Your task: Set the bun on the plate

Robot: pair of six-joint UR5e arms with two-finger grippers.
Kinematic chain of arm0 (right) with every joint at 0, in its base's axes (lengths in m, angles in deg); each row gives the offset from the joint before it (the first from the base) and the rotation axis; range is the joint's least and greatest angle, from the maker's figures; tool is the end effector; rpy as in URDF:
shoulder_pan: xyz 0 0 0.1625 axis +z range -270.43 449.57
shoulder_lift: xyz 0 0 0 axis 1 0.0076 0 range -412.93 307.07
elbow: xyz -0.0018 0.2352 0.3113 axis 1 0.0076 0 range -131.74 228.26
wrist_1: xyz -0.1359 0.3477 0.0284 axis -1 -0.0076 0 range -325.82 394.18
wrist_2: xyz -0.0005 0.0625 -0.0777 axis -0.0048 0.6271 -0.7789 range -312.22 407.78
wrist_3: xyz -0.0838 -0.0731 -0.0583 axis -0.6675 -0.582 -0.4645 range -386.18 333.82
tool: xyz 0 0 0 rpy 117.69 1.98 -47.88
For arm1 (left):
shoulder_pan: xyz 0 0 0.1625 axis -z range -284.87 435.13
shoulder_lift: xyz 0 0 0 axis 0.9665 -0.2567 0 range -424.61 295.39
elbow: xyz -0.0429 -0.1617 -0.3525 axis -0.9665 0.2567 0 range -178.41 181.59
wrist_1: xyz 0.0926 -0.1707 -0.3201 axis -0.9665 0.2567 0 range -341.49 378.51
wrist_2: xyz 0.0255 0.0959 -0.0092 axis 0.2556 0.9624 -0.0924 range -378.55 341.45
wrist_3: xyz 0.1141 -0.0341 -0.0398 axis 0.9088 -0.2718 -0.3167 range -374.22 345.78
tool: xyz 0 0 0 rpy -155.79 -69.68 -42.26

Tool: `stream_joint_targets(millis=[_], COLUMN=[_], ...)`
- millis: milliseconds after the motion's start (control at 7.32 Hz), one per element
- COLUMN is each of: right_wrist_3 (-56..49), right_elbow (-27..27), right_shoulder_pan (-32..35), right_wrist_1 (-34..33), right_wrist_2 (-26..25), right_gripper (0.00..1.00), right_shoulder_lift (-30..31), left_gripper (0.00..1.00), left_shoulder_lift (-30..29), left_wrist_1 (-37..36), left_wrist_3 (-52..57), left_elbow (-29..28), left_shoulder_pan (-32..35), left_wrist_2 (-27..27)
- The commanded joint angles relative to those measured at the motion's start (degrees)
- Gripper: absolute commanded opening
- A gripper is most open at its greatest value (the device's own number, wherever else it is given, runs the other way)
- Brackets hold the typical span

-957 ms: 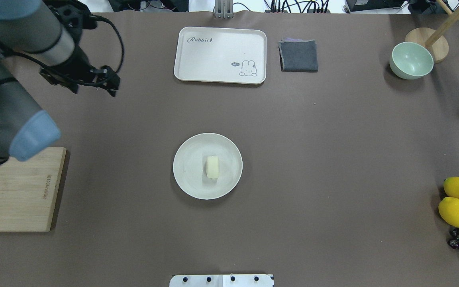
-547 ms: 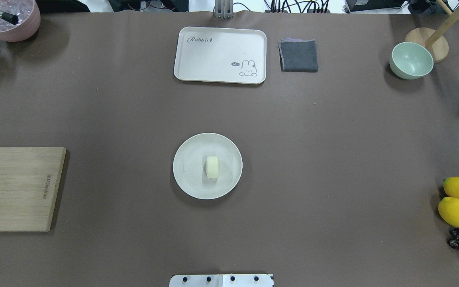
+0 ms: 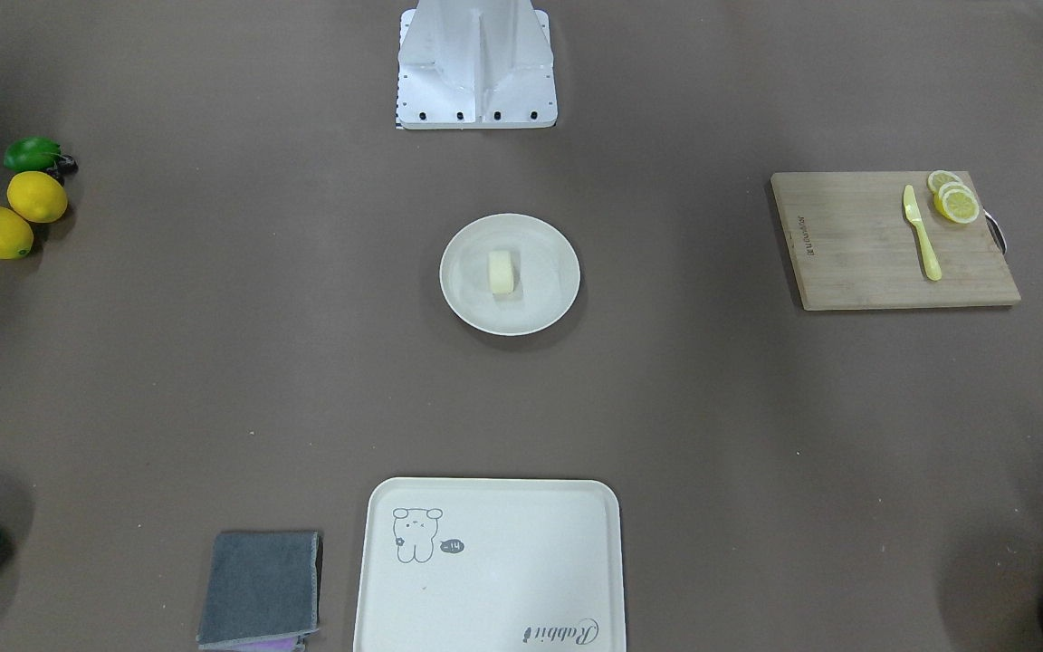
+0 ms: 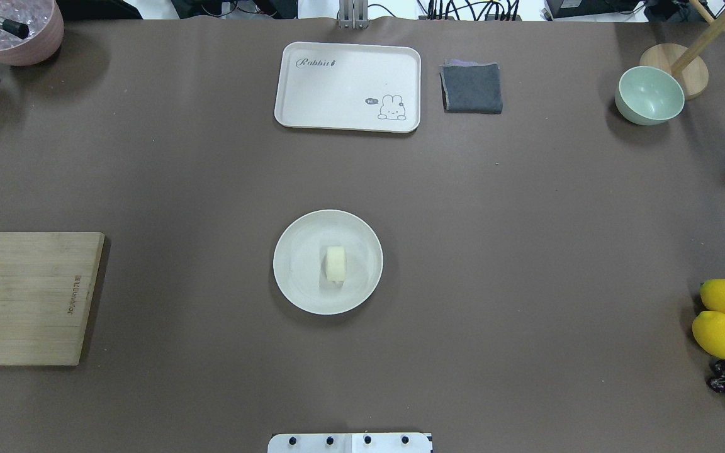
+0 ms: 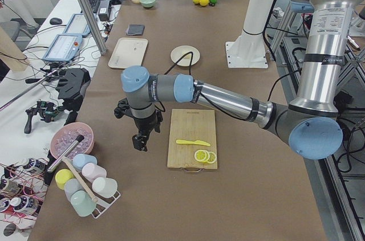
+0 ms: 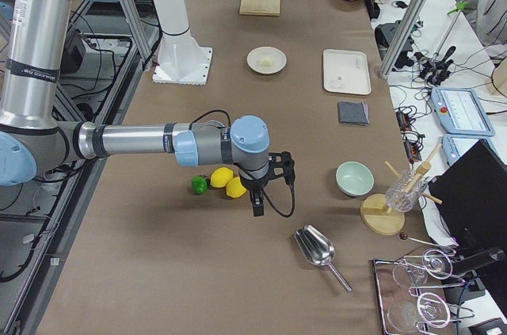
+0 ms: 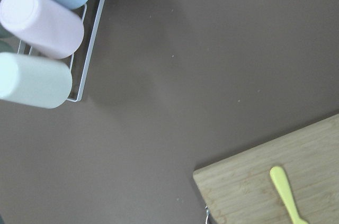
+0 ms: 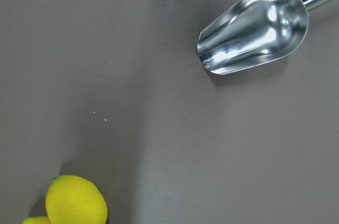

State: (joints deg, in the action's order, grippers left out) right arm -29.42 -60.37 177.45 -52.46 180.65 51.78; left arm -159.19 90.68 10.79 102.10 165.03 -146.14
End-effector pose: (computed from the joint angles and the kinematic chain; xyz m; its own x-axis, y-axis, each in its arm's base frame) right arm 0.0346 -0.3621 0.5945 0.7260 -0.1692 0.6665 0.0778 0.9833 0.1648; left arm -0.0560 -0.4639 0.5645 0.7174 0.3972 -0.5723 -0.3365 0.9169 0.2146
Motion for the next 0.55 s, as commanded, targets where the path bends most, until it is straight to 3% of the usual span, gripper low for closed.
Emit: stream_joint_targets(millis=[0, 410], right_wrist_3=[0.1, 0.1], right_elbow=[0.0, 0.0], right_shoulder_pan=[0.0, 0.0], right_wrist_1=[0.0, 0.0], right_wrist_2=[0.0, 0.0], right_gripper=[1.0, 1.0], right_shoulder_lift=[0.0, -0.1], left_gripper=[0.97, 0.97], left_shoulder_lift=[1.7, 1.9], left_wrist_1=[1.3, 1.6], left_wrist_3=[0.5, -2.9], left_elbow=[-2.1, -4.2], left_shoulder_pan=[2.3, 2.4], left_wrist_2=[-0.2, -1.0])
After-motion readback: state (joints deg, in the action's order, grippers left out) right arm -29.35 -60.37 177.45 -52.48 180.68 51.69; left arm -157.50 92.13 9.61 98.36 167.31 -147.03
